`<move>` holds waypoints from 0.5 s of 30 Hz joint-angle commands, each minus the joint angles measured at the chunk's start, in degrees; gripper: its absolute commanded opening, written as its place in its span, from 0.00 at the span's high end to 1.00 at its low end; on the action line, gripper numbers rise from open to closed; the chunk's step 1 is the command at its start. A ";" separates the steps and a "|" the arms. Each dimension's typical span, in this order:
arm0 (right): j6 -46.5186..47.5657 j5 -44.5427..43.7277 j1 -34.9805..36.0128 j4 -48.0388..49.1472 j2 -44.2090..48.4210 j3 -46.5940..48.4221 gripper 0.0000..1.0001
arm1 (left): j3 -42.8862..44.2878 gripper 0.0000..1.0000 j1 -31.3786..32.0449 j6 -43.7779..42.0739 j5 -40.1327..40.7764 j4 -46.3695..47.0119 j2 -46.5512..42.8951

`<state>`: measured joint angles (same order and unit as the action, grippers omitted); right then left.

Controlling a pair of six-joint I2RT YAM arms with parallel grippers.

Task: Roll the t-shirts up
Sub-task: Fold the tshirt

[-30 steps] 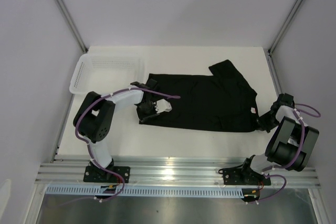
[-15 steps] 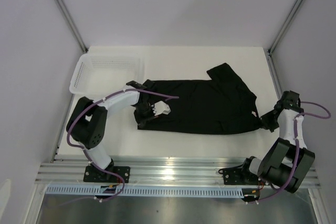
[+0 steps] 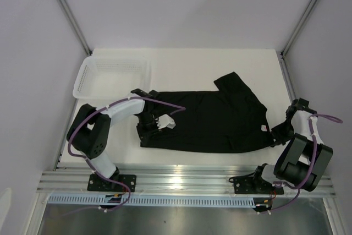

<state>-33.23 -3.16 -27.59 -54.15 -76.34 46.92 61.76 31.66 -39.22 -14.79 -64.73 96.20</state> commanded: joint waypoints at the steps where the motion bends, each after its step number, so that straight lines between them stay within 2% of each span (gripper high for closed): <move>1: -1.39 -1.41 0.08 -1.22 -1.00 0.28 0.61 | -0.93 0.58 0.68 0.37 -3.14 0.13 -2.25; 2: -1.57 -1.67 0.08 -1.31 -1.10 0.46 0.45 | -1.28 0.52 0.77 0.46 -3.14 0.04 -2.34; 3: -1.75 -2.63 0.08 -1.31 -1.01 0.72 0.42 | -1.46 0.49 0.60 0.11 -3.49 -0.31 -2.60; 7: -2.10 -5.71 0.08 -1.48 1.35 3.87 0.40 | 0.29 0.49 -0.63 0.64 -2.98 -2.94 -3.65; 11: -1.75 -8.87 0.87 0.18 4.08 9.22 0.38 | 7.83 0.47 -3.09 2.13 -0.69 -7.07 -4.53; 13: -0.61 -10.63 3.76 2.11 4.79 12.13 0.37 | 12.41 0.47 -4.93 5.46 -0.42 -7.26 -4.53; 14: 1.74 -11.77 5.26 3.51 4.71 15.02 0.25 | 15.38 0.47 -5.38 7.04 -0.59 -6.64 -4.45; 15: 3.16 -12.13 8.49 6.40 4.53 16.44 0.24 | 17.67 0.47 -5.73 9.75 -0.59 -5.51 -4.18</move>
<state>-33.50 -10.74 -24.21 -54.33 -73.71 56.99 72.14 27.70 -35.64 -15.16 -70.87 94.78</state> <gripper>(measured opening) 0.731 0.527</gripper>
